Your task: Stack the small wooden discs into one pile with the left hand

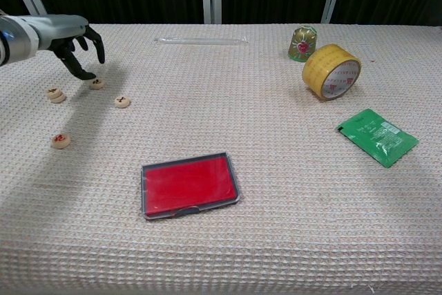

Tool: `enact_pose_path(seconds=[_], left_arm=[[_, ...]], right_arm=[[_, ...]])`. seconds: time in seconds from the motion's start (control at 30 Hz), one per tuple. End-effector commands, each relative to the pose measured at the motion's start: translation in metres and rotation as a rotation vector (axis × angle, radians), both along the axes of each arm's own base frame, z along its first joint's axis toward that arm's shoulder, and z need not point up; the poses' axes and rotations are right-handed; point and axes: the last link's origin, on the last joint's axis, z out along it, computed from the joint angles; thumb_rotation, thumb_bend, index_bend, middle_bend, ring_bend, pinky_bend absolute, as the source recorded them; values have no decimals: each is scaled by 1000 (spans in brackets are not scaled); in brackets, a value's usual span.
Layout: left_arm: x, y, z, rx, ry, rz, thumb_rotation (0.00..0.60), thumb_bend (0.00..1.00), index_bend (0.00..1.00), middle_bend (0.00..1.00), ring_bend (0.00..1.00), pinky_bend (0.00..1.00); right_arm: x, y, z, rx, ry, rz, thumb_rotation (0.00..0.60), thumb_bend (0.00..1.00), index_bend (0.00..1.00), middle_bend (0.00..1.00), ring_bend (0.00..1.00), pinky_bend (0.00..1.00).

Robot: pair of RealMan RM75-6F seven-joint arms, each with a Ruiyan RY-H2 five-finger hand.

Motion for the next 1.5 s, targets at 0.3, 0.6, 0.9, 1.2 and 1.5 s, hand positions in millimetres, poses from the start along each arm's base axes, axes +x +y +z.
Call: enact_pose_path(seconds=[0.3, 0.6, 0.9, 1.2, 1.5], left_arm=[[-6, -4, -10, -14, 46, 18, 600, 310, 420, 165, 176, 220], [-8, -5, -13, -17, 23, 34, 600, 310, 459, 165, 176, 219], [-11, -3, -16, -22, 30, 41, 600, 325, 452, 165, 176, 219], [-6, -4, -7, 10, 16, 7, 600, 389, 553, 184, 176, 218], [-5, -28, 44, 36, 25, -55, 600, 403, 538, 184, 176, 217]], right_arm=[[-6, -1, 0, 3, -8, -10, 600, 230, 247, 258, 63, 180], [-8, -1, 0, 0, -10, -14, 600, 231, 247, 258, 60, 170], [-11, 1, 1, -1, -14, -24, 600, 230, 247, 258, 59, 167], [-12, 1, 2, -3, -15, -26, 600, 230, 248, 259, 59, 162], [-9, 1, 1, 1, -16, -10, 600, 230, 248, 259, 58, 162]])
